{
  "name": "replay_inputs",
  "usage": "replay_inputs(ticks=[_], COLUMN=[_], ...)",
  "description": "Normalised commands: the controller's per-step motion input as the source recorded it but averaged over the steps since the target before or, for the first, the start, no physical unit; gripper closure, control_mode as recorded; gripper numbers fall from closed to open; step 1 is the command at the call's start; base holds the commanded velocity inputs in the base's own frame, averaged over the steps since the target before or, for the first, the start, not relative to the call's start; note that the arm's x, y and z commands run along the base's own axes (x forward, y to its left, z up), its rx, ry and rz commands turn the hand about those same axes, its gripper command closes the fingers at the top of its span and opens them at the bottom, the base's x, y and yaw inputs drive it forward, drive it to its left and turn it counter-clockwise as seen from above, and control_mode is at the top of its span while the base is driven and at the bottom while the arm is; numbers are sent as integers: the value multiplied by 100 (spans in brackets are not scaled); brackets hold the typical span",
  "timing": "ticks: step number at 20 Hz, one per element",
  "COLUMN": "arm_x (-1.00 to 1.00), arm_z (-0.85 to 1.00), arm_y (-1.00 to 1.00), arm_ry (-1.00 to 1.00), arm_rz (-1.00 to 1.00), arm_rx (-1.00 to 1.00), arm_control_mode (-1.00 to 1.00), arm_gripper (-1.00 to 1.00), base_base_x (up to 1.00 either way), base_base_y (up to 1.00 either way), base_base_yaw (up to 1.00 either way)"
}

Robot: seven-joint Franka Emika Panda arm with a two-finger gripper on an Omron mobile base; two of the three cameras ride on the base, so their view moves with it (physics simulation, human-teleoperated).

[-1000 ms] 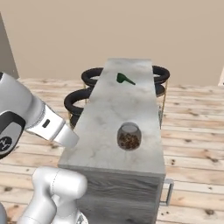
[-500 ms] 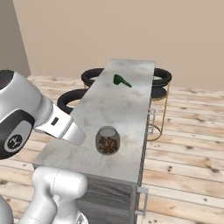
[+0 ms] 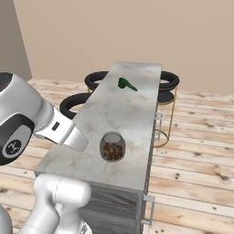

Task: Pick the jar and candle from the dining table and place them in the open cabinet. Close the cabinet after placing the objects.

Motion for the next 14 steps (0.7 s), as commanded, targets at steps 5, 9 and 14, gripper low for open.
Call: replay_inputs(ticks=[5, 9, 14], arm_x=[0, 0, 0], arm_z=[0, 0, 0], arm_y=[0, 0, 0], arm_ry=[0, 0, 0], arm_rz=[0, 0, 0], arm_rx=[0, 0, 0], arm_control_mode=[100, 100, -100], arm_gripper=[-100, -100, -100], base_base_x=[7, 0, 0], base_base_y=[3, 0, 0], base_base_yaw=[0, 0, 0])
